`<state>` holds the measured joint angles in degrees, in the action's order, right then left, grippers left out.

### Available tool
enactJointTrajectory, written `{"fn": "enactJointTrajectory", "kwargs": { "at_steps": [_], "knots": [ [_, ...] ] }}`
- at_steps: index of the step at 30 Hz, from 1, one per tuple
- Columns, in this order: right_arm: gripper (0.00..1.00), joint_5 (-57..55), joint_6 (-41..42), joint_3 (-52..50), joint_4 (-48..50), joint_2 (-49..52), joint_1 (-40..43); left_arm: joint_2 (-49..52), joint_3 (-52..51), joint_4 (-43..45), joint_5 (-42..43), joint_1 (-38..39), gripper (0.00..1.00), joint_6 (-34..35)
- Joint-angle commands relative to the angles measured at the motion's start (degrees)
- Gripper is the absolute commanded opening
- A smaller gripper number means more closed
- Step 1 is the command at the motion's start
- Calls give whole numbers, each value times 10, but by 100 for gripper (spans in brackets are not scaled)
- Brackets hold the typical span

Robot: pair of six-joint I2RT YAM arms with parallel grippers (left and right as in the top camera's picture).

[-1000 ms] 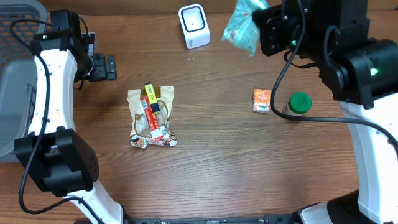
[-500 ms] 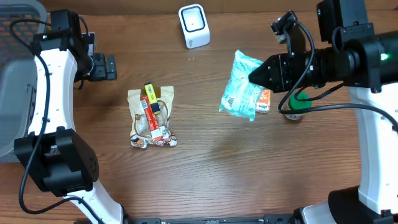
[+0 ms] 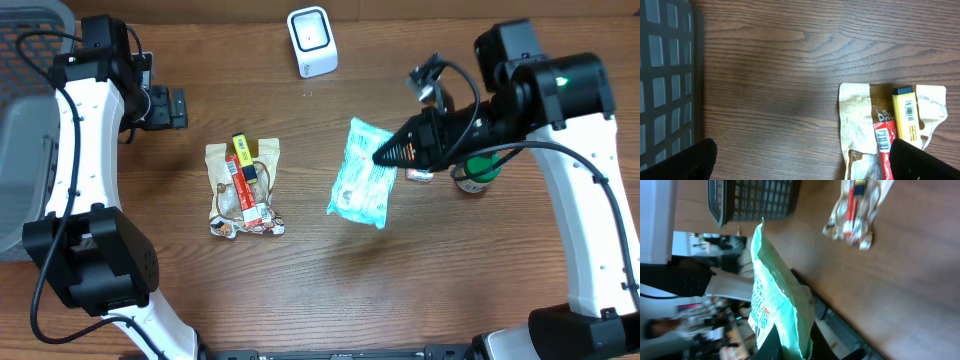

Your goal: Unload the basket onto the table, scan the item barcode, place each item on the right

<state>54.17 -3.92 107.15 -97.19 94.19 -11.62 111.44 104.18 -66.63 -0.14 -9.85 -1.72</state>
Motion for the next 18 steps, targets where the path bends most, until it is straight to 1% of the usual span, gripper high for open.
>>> {"fn": "enactJointTrajectory", "kwargs": {
  "at_steps": [1,6,8,13,18],
  "knots": [
    [3,45,11,-47,1,-36,0,-5,7,0,6,1,99,-9],
    [4,109,11,-130,1,-77,-8,-5,7,0,6,1,100,-9],
    [4,137,11,-148,1,-96,-21,-5,7,0,6,1,100,-9],
    [4,145,11,-153,1,-139,-65,-5,7,0,6,1,100,-9],
    [4,145,11,-153,1,-160,-84,-5,7,0,6,1,100,-9]
  ]
}}
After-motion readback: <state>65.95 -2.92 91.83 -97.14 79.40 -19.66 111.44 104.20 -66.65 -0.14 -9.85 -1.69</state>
